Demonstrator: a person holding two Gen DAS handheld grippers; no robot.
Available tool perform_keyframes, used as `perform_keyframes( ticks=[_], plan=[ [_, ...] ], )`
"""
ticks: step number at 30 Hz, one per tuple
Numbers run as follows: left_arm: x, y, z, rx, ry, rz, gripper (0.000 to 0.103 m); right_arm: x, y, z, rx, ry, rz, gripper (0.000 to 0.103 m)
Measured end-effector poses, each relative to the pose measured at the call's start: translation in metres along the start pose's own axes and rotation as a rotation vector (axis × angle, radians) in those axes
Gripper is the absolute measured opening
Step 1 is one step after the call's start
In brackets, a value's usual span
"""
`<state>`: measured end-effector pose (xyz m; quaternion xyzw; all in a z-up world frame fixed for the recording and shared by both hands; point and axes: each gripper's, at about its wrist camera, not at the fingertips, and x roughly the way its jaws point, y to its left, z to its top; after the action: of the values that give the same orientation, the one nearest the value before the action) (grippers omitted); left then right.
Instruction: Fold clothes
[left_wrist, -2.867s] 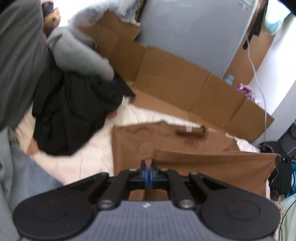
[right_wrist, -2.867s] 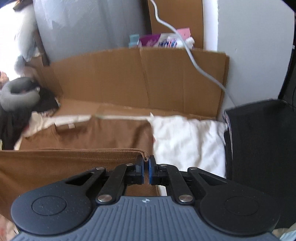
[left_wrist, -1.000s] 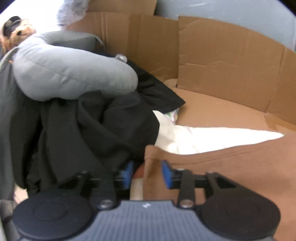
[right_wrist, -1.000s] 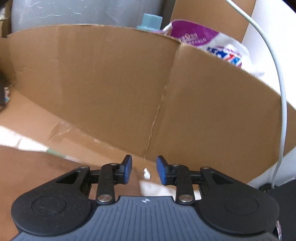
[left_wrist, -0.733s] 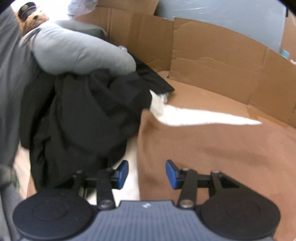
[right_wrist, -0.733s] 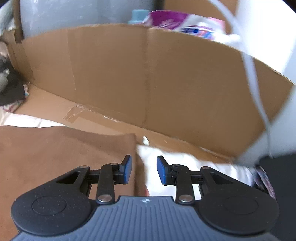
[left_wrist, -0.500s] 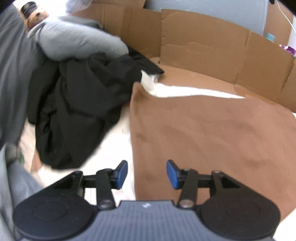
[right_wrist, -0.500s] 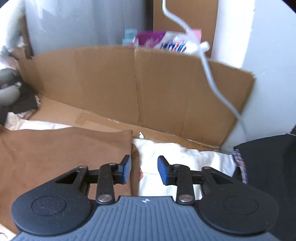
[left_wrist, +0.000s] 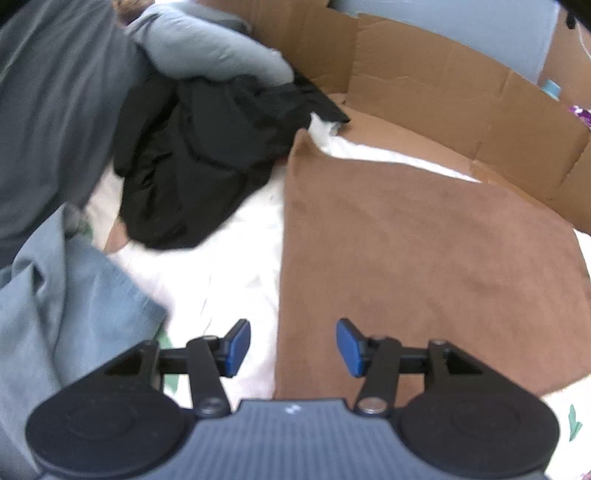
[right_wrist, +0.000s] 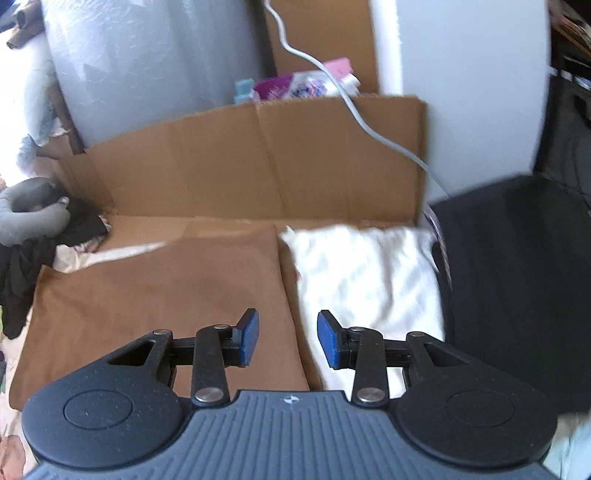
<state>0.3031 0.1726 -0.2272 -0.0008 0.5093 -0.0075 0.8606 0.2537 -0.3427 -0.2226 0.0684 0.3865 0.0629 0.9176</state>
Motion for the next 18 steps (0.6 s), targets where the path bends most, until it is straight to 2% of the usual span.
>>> perform_keyframes(
  ticks=[2,4,7,9,13,18],
  plan=[
    [-0.005,0.001,-0.004,-0.034,0.012,0.016,0.056,-0.007,0.001,-0.012,0.037,0.012,-0.005,0.042],
    [-0.011,0.0,-0.009,-0.069,-0.003,0.019,0.06,-0.012,0.005,-0.022,0.024,0.04,0.015,0.043],
    [-0.01,0.0,-0.016,-0.097,-0.001,0.035,0.063,-0.02,0.005,-0.034,0.08,0.025,-0.015,0.045],
    [-0.007,0.005,-0.02,-0.149,0.01,0.056,0.063,-0.018,0.003,-0.041,0.119,0.043,0.026,0.045],
    [0.009,0.025,-0.038,-0.324,0.09,0.082,0.058,-0.011,0.0,-0.06,0.2,0.074,0.064,0.045],
    [0.012,0.032,-0.048,-0.391,0.15,0.138,0.058,-0.002,-0.011,-0.083,0.305,0.099,0.064,0.045]
  ],
)
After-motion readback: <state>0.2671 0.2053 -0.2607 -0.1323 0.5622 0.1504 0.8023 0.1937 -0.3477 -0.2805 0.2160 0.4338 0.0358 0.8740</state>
